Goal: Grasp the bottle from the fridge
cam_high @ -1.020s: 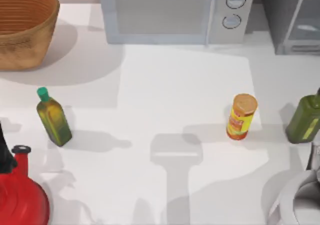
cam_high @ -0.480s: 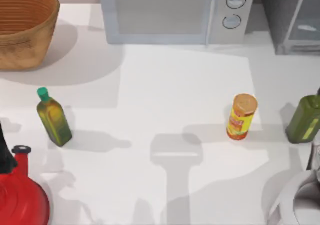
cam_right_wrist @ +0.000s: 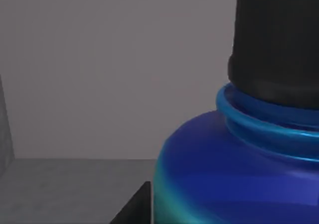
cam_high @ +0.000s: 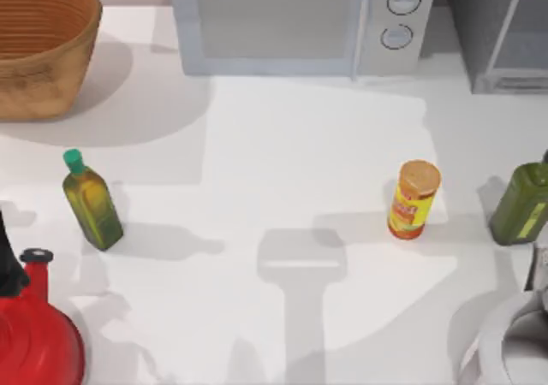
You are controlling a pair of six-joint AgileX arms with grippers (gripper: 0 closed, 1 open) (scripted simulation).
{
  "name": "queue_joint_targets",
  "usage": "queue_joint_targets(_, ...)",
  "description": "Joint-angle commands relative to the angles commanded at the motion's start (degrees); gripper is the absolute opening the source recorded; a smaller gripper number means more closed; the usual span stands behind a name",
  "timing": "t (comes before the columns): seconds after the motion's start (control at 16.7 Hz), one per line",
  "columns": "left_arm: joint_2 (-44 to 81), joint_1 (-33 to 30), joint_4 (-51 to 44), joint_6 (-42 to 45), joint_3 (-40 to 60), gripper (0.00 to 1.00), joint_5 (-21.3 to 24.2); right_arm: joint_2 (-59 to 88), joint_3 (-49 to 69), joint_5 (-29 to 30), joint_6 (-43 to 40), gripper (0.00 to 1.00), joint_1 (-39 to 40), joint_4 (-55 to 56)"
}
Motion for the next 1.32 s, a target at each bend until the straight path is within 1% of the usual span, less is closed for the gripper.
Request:
queue_joint_targets(0.24, 0.0, 0.0, 0.0, 0.0, 0.0, 1.00, 0.0, 0.1, -0.3, -0.2, 0.1, 0.00, 0.0, 0.2)
queue_joint_targets(0.36, 0.0, 0.0, 0.0, 0.0, 0.0, 1.00, 0.0, -1.8, -2.4, -1.0, 0.1, 0.00, -0.4, 1.6)
queue_joint_targets(0.78, 0.0, 0.0, 0.0, 0.0, 0.0, 1.00, 0.0, -11.2, -20.8, -3.0, 0.2, 0.00, -3.5, 7.3)
queue_joint_targets(0.9, 0.0, 0.0, 0.0, 0.0, 0.0, 1.00, 0.0, -14.0, -24.2, -4.0, 0.2, 0.00, -4.3, 9.3)
queue_joint_targets(1.02, 0.0, 0.0, 0.0, 0.0, 0.0, 1.00, 0.0, -15.0, -25.3, -4.8, 0.2, 0.00, -4.5, 10.2)
queue_joint_targets(1.32, 0.0, 0.0, 0.0, 0.0, 0.0, 1.00, 0.0, -15.3, -25.4, -4.6, 0.3, 0.00, -4.1, 9.6)
